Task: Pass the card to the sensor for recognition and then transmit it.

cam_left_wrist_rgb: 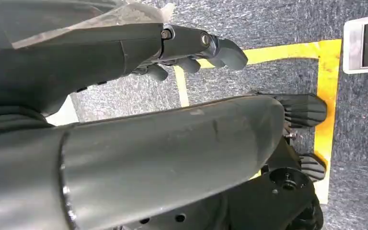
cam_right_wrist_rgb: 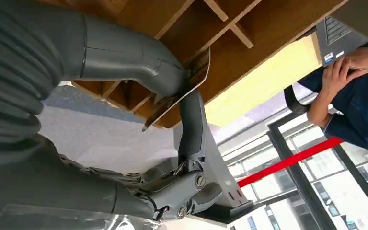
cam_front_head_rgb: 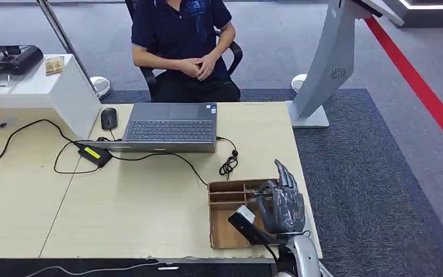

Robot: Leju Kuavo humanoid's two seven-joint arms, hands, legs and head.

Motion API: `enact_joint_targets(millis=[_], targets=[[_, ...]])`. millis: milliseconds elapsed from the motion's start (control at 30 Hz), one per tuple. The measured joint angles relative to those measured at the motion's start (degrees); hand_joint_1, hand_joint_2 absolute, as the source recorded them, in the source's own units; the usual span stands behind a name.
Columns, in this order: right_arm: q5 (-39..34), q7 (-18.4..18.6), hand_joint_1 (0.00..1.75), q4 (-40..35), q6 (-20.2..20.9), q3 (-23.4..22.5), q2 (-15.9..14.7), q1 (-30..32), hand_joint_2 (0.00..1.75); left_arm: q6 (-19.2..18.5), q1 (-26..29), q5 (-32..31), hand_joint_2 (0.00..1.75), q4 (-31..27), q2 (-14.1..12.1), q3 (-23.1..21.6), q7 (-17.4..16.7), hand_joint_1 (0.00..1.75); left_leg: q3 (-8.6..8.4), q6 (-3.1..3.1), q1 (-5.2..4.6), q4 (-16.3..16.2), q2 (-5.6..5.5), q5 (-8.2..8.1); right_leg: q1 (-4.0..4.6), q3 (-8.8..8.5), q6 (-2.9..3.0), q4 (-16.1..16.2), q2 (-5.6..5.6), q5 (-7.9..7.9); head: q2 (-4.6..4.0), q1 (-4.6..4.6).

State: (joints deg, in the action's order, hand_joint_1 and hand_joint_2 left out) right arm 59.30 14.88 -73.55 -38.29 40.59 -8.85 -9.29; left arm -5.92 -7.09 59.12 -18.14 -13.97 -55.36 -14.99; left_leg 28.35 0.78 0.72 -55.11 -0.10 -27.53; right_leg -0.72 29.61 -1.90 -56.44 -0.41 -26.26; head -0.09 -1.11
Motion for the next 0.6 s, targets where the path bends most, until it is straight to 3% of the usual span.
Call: enact_joint_targets(millis=[367, 600], targets=[[1.86, 0.33, 1.75, -0.37, -1.01, -0.24, -0.18, 0.16, 1.75, -0.04, 0.0, -0.24, 0.0, 0.0, 0.0, 0.0, 0.0, 0.0, -0.01, 0.0, 0.0, 0.0, 0.0, 0.0, 0.0, 0.01, 0.0, 0.0, 0.0, 0.0, 0.0, 0.0], [8.63, 3.67, 1.75, -8.25, -1.51, -4.74, -2.29, 3.87, 1.75, 0.33, 0.15, -0.15, 0.0, 0.0, -0.28, 0.0, -0.24, 0.0, 0.01, -0.01, -0.01, 0.0, -0.01, -0.01, -0.01, 0.01, 0.0, 0.02, 0.0, 0.0, 0.0, 0.0]])
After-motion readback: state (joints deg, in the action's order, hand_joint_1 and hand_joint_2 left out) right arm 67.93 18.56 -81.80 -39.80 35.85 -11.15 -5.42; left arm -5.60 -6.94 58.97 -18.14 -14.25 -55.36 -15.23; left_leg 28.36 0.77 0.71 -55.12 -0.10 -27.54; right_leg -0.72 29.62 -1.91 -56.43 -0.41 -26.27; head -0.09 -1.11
